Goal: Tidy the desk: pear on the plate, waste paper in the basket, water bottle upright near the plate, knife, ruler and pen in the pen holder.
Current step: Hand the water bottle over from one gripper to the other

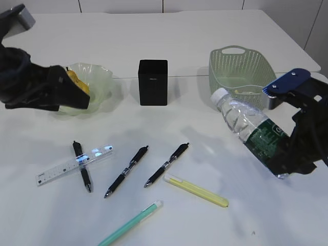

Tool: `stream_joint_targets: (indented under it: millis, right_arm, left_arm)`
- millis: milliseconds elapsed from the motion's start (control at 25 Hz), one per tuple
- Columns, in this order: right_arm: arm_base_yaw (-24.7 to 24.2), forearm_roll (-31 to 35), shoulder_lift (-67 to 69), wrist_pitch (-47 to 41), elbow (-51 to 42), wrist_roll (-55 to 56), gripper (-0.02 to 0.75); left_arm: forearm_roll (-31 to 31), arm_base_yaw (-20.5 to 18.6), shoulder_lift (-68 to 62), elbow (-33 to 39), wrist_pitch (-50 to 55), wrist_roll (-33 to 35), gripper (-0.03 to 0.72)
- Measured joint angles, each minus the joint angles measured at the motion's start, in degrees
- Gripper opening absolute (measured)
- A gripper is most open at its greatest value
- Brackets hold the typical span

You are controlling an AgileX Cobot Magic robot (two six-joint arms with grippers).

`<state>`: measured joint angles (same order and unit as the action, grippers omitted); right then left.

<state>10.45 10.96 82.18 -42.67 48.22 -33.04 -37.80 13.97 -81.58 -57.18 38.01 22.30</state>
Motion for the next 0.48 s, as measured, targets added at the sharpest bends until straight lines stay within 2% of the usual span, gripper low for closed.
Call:
stream_joint_targets:
  millis: [280,480]
  right_arm:
    - [0.0,4.78,0.0,0.39,6.25,0.0,0.434]
    - [0.0,8.41,0.0,1.94,9.85,0.0,0.435]
  left_arm:
    - [-13.33,0.0,0.0,-4.08,-0.05,11.45,0.537]
    - [-25.72,0.0,0.0,-4.58,0.07,20.9,0.537]
